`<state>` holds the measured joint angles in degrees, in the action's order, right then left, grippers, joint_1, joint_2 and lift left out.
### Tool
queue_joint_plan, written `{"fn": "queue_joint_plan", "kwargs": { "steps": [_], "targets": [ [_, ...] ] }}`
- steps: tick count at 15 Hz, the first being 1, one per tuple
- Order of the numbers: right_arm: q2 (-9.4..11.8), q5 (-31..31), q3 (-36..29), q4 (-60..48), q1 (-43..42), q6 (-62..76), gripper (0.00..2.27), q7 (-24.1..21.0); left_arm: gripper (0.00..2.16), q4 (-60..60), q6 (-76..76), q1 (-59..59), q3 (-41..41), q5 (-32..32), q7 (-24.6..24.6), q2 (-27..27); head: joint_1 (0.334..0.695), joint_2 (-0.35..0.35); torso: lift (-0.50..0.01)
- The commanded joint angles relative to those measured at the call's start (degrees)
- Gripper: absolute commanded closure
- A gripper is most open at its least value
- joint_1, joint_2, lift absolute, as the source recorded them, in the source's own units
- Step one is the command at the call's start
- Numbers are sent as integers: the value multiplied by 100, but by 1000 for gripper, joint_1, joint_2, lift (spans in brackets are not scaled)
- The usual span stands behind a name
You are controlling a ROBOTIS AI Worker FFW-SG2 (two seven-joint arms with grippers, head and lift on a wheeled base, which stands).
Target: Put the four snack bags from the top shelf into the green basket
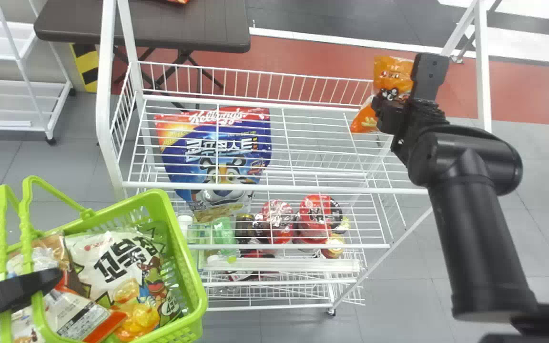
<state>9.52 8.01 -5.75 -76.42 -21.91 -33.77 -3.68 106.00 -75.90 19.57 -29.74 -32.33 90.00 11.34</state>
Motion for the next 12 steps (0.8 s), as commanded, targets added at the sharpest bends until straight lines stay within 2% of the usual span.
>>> {"fn": "queue_joint_plan", "kwargs": {
  "steps": [1, 5, 7, 10, 11, 12],
  "targets": [
    [6, 473, -67, -1270, 644, -662, 2253, 25, 2148, 0, 0, 3, -6, -1, 57, 0, 695, -167, 0],
    [50, 1510, -32, -4135, 1805, -3000, 2253, 87, 2148, 9, 0, -32, -6, -1, 57, -9, 695, -131, 0],
    [68, 2082, 118, -5067, 2024, -4107, 2253, 140, 2148, 9, 0, -41, -6, -1, 57, -18, 695, -62, 0],
    [32, 3075, 522, -5743, 2077, -5021, 2253, 271, 2148, 9, 0, -24, -41, -1, 57, -18, 695, 35, 0],
    [6, 3259, 715, -5822, 2051, -5056, 2253, 351, 2148, 9, 0, -24, -41, -1, 57, -26, 695, 117, 0],
    [-11, 3602, 874, -5831, 1989, -5092, 2253, 377, 2148, 0, 0, -15, -50, -1, 57, -26, 695, 165, 0]
  ]
}}
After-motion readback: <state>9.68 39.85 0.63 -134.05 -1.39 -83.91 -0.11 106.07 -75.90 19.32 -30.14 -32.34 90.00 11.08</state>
